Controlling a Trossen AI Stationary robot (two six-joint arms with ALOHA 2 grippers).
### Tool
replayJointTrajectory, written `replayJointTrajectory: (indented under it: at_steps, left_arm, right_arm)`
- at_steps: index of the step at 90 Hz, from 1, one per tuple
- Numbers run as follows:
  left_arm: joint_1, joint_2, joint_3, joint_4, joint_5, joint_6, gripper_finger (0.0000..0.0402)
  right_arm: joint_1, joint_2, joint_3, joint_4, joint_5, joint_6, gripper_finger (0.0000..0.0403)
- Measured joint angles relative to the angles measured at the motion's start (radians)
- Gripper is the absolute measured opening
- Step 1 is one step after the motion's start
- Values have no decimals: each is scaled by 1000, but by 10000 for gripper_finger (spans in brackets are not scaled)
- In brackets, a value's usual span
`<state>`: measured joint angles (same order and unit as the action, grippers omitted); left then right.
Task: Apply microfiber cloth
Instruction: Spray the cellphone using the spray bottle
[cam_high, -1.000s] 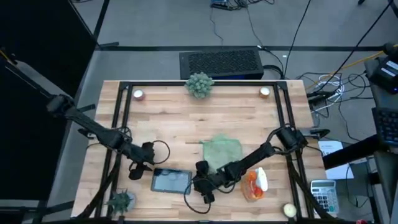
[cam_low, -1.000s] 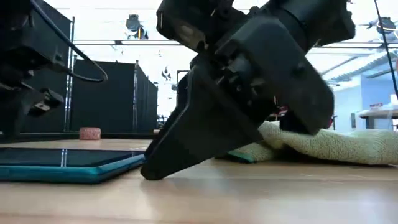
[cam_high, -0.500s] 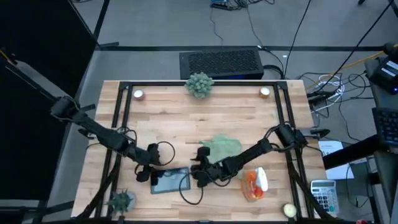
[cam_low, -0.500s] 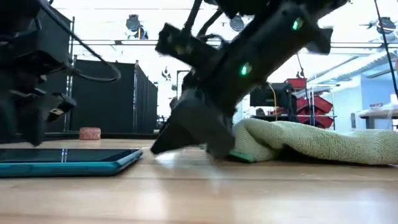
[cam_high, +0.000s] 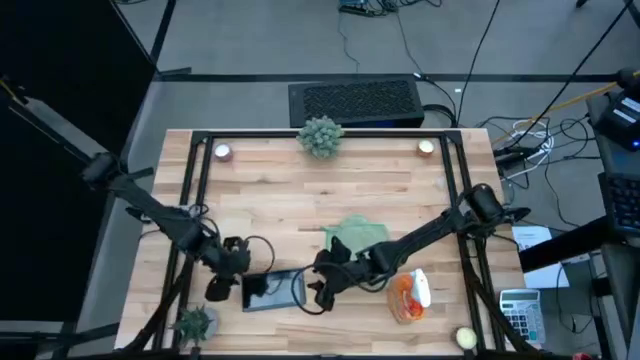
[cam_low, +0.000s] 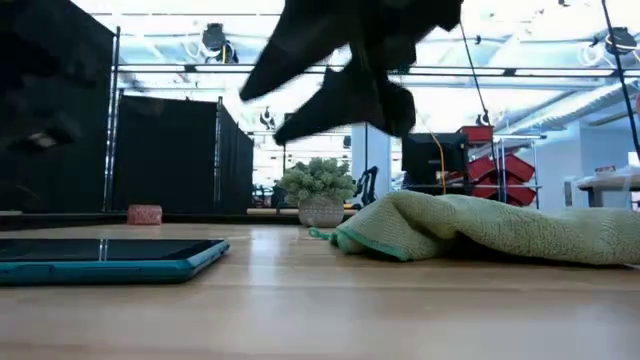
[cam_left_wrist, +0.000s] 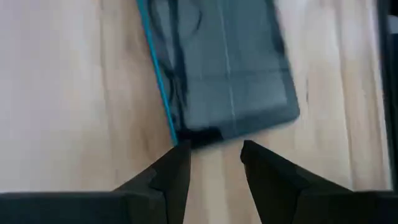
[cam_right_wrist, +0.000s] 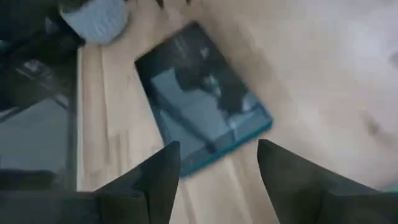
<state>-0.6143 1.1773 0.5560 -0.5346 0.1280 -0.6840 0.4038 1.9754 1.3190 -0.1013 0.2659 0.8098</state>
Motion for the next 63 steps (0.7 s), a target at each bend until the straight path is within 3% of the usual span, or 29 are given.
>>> replayJointTrajectory:
  at_steps: [10, 33, 63]
  left_arm:
    - [-39, 61, 0, 8, 16, -97, 134]
    - [-51, 206, 4, 76, 19, -96, 134]
    - [-23, 230, 0, 185, -51, -49, 134]
  right_arm:
    - [3, 52, 0, 44, -44, 96, 196]
    - [1, 150, 0, 116, -121, 349, 196]
    - [-31, 180, 3, 147, -145, 417, 196]
